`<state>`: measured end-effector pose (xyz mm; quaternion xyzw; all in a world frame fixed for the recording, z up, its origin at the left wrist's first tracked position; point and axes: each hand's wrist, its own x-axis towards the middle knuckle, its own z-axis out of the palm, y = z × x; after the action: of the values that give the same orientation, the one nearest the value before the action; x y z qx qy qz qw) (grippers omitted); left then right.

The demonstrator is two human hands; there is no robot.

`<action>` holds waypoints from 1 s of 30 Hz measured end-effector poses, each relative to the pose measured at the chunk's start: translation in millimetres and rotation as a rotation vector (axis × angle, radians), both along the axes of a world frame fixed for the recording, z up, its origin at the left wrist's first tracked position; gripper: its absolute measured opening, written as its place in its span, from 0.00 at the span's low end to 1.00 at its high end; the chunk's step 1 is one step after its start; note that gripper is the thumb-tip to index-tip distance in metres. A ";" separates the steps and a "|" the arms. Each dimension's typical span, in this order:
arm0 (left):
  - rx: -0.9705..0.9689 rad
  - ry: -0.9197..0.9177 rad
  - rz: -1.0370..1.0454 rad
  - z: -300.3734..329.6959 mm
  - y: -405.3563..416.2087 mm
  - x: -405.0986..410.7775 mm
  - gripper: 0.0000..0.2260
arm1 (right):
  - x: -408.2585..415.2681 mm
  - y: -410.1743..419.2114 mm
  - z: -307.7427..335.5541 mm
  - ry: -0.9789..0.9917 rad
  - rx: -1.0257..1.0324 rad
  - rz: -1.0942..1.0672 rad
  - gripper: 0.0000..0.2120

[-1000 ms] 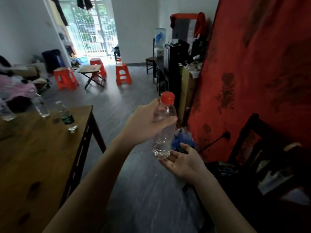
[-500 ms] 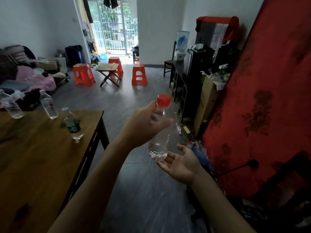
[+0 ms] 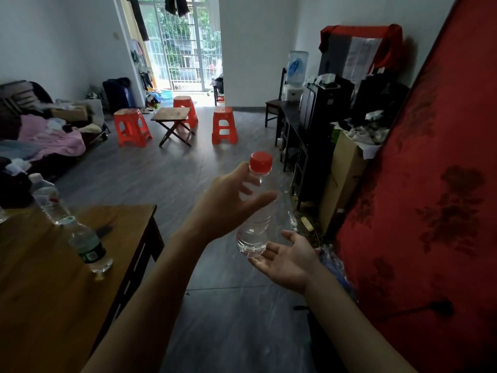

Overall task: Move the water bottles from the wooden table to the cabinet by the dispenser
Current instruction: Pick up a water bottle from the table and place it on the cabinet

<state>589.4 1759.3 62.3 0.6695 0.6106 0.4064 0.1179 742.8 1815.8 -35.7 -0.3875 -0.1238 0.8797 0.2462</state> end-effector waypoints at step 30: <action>-0.020 0.001 0.102 -4.5 469.0 -95.0 0.27 | -100.0 480.1 -5.6 0.006 -0.022 0.070 0.34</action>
<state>494.4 2228.2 57.8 0.6365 0.6481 0.4052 0.1034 642.9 2295.9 -41.3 -0.3828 -0.1270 0.8902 0.2116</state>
